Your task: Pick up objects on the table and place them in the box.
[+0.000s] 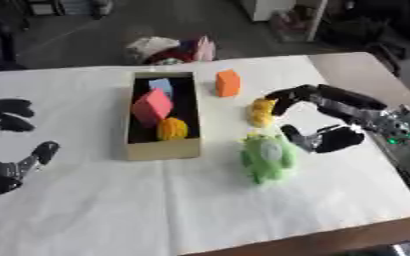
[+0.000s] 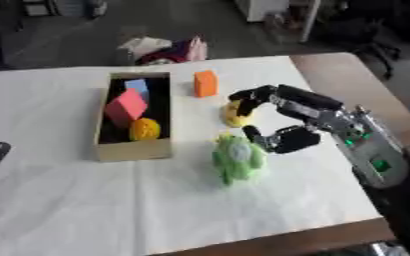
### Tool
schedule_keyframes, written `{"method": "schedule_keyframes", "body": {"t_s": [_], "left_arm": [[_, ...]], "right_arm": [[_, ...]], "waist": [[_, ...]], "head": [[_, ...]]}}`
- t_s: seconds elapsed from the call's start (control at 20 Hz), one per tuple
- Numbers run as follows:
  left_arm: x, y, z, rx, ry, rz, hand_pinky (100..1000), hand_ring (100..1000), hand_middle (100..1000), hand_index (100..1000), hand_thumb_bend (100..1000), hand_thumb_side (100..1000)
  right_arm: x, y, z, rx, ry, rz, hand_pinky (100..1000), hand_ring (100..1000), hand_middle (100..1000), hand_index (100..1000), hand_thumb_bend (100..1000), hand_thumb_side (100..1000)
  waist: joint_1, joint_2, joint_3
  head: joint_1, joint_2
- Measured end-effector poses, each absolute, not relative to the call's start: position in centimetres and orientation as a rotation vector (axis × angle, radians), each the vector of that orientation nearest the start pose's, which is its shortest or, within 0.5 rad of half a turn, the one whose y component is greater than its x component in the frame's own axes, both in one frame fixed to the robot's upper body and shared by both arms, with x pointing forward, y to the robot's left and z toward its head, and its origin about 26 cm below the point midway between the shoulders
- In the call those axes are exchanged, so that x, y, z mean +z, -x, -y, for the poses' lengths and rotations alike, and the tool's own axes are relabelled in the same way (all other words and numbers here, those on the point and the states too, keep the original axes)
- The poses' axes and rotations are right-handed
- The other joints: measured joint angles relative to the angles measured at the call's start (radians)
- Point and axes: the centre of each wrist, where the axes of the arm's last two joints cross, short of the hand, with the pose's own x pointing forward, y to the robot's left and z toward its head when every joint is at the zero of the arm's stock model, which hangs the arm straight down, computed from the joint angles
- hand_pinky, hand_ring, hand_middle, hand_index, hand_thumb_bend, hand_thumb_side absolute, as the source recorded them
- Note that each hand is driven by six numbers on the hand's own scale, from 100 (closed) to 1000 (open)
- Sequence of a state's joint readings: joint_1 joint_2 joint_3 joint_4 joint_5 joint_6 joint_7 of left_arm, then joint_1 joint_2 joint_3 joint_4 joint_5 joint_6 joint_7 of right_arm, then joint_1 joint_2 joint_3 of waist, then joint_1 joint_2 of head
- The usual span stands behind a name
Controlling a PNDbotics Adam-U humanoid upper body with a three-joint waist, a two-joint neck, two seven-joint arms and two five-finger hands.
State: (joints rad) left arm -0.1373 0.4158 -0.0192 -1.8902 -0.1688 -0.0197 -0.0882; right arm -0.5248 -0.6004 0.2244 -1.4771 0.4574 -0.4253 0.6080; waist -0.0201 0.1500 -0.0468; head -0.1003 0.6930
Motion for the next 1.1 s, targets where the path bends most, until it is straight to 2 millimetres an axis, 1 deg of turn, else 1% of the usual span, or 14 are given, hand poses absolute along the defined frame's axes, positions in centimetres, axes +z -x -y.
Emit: {"method": "schedule_keyframes", "body": {"t_s": [0.15, 0.25, 0.3, 0.35, 0.4, 0.5, 0.85, 1.05, 1.1], "left_arm": [[12.7, -29.2, -29.2, -0.59, -0.34, 1.947, 697, 609, 641, 784, 523, 364], [12.3, -29.3, -29.0, -0.575, -0.324, 1.943, 697, 608, 640, 785, 522, 366], [12.1, -29.3, -28.9, -0.57, -0.319, 1.941, 697, 608, 641, 785, 522, 367], [12.0, -29.3, -28.8, -0.567, -0.313, 1.941, 697, 608, 640, 786, 547, 351], [11.9, -29.4, -28.7, -0.566, -0.309, 1.94, 697, 608, 641, 786, 521, 370], [11.8, -29.4, -28.6, -0.567, -0.3, 1.941, 697, 608, 640, 786, 521, 371], [11.4, -29.4, -28.1, -0.564, -0.273, 1.936, 694, 603, 634, 786, 518, 373], [11.2, -29.3, -28.0, -0.565, -0.261, 1.933, 694, 601, 632, 786, 517, 376], [11.2, -29.3, -27.9, -0.566, -0.26, 1.931, 694, 600, 631, 786, 517, 376]], "right_arm": [[15.1, -39.1, 30.4, 1.93, 0.398, 1.479, 890, 917, 934, 994, 301, 390], [14.8, -39.4, 30.5, 1.982, 0.425, 1.411, 894, 926, 946, 998, 329, 385], [14.8, -39.5, 30.6, 1.995, 0.445, 1.392, 896, 928, 950, 999, 336, 384], [14.8, -39.7, 30.5, 2.009, 0.463, 1.379, 898, 930, 954, 1000, 318, 395], [14.7, -39.8, 30.5, 2.021, 0.477, 1.372, 899, 930, 956, 1000, 348, 381], [14.6, -40.0, 30.2, 2.042, 0.501, 1.371, 898, 927, 957, 1000, 354, 382], [13.3, -40.8, 28.7, 2.12, 0.532, 1.354, 893, 912, 945, 1000, 333, 372], [12.1, -41.2, 28.3, 2.148, 0.525, 1.318, 871, 873, 917, 989, 292, 338], [11.9, -41.3, 28.2, 2.151, 0.523, 1.315, 856, 841, 884, 966, 264, 331]], "waist": [[0.0, -0.003, 0.001], [0.0, -0.004, 0.001], [0.0, -0.004, 0.001], [0.0, -0.004, 0.001], [0.0, -0.005, 0.001], [0.001, -0.006, 0.001], [0.006, -0.007, 0.007], [0.006, -0.009, 0.011], [0.006, -0.009, 0.012]], "head": [[-0.006, 0.0], [-0.008, 0.0], [-0.008, 0.0], [-0.008, 0.0], [-0.008, 0.0], [-0.008, 0.0], [-0.011, 0.0], [-0.015, 0.0], [-0.015, 0.0]]}}
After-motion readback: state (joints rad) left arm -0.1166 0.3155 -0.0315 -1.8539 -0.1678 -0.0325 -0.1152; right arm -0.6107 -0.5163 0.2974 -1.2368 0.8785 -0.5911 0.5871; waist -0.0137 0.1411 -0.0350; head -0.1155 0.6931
